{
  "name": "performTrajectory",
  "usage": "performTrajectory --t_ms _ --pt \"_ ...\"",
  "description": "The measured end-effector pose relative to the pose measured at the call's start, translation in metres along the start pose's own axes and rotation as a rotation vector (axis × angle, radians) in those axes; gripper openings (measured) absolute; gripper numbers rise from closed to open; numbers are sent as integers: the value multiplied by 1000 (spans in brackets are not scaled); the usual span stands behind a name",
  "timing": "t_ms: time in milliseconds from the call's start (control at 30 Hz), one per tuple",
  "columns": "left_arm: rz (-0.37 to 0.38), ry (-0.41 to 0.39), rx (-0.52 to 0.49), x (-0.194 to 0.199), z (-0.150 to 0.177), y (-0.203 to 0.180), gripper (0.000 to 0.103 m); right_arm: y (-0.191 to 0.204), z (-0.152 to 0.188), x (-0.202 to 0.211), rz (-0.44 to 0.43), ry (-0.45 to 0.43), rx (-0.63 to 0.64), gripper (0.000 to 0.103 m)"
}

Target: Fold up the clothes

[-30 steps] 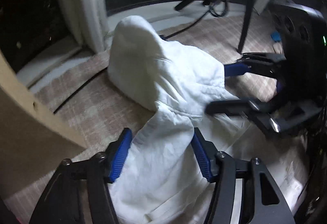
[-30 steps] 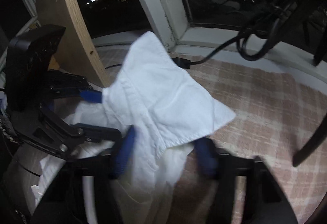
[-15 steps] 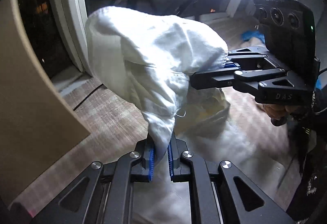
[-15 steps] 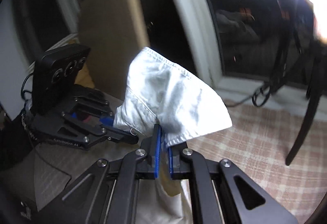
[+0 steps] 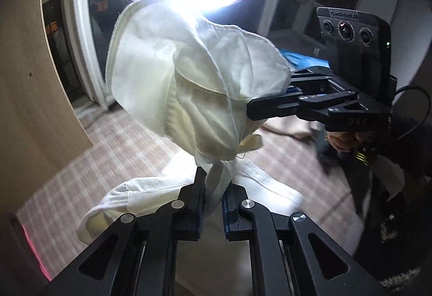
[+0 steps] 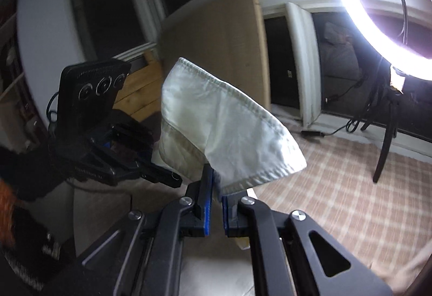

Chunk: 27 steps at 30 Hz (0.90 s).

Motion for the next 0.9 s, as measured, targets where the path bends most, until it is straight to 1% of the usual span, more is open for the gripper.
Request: performTrajectory --t_ms 67,100,133,167,233,267,367,400,433,467,533,600,667,700,733,767,800,833,867,900 --pt "31 17 9 1 22 -21 10 22 21 10 -13 26 9 6" --pt "47 26 13 2 34 -31 11 31 36 7 -17 46 27 6" --pt "66 52 24 -1 50 -40 15 40 49 6 -11 67 47 6" --pt "81 79 47 -2 66 -45 16 49 63 6 -5 87 66 6" --pt "108 133 97 -2 99 -52 17 63 95 0 -4 139 68 6" --pt "122 159 122 -3 115 -56 17 63 107 -4 9 158 71 6" --pt "108 185 210 9 148 -41 18 61 140 -14 61 217 84 6" --pt "88 188 229 11 152 -34 21 59 149 -17 84 238 94 6" --pt "60 181 247 14 155 -26 23 59 156 -19 81 259 95 6" --pt "31 173 265 16 158 -17 23 60 161 -20 95 281 120 6" --pt "29 139 303 13 152 3 23 60 171 -23 126 324 171 7" --pt "28 108 343 7 146 23 25 62 186 -25 155 392 237 8" --pt "19 105 386 -3 140 47 28 62 200 -21 188 465 291 8" --pt "15 105 406 -8 137 59 30 62 208 -16 204 504 311 11" --pt "25 111 419 -16 136 65 30 60 207 -9 205 506 292 14" --pt "36 119 431 -25 136 70 30 57 205 -2 206 507 272 22" --pt "47 128 442 -34 136 74 31 53 200 10 194 474 214 29" --pt "67 140 449 -41 139 77 31 44 191 18 183 429 144 34" --pt "79 148 456 -46 141 78 33 35 183 27 171 384 73 44" --pt "90 155 462 -51 143 78 37 26 174 36 159 339 3 54"
Point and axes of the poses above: each gripper's, at about its wrist camera, not at the fingertips, and x roughly against the way its jaws point, y to its left, z to its underside, the point moved 10 cm from there along -x, roughly the way its jaws point, and after that the axes turned 9 degrees about y, right-handed, at the moved point
